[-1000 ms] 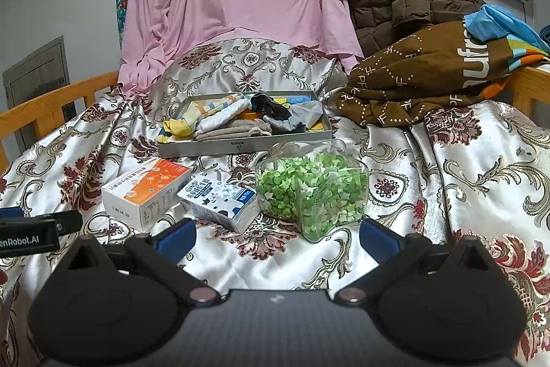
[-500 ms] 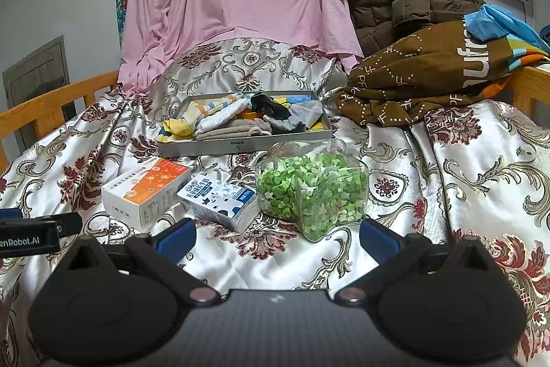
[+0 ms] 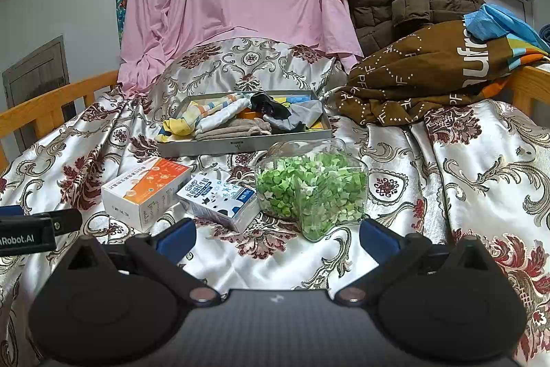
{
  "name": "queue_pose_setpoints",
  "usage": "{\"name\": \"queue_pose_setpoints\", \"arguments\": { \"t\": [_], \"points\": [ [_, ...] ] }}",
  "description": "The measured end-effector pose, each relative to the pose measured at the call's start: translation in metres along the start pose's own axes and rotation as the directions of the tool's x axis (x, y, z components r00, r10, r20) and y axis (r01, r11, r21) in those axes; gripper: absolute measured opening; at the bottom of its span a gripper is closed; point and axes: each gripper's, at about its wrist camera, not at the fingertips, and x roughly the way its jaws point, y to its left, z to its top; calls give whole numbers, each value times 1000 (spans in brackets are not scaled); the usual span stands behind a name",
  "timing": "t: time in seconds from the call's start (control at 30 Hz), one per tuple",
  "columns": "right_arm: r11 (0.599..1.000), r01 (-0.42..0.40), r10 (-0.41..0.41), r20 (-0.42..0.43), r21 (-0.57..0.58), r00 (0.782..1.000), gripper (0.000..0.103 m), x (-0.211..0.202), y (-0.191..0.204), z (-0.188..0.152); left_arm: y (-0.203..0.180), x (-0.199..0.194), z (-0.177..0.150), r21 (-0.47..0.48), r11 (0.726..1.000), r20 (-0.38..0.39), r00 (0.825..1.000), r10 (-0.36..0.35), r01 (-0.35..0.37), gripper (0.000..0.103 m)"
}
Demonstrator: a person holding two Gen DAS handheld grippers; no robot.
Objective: Organize soft objects
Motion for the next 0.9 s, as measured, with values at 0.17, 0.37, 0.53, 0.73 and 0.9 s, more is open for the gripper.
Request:
{"name": "queue_pose_setpoints", "arguments": {
  "t": [0.17,0.37,0.53,0.73,0.9],
  "points": [
    [1000,0,0,0,0,1000,103,0,0,0,-2,0,0,17,1000,0,1000,0,0,102],
    [1000,0,0,0,1,1000,103,0,0,0,-1,0,0,19,1000,0,1000,-10,10,102],
    [1000,0,0,1,0,1000,103,0,0,0,0,0,0,7,1000,0,1000,-17,17,102],
    [1000,0,0,0,1,1000,103,0,0,0,2,0,0,-1,1000,-3,1000,-13,13,102],
    [1000,0,0,0,0,1000,103,0,0,0,-1,-2,1,22,999,11,1000,-24,23,102]
  ]
}}
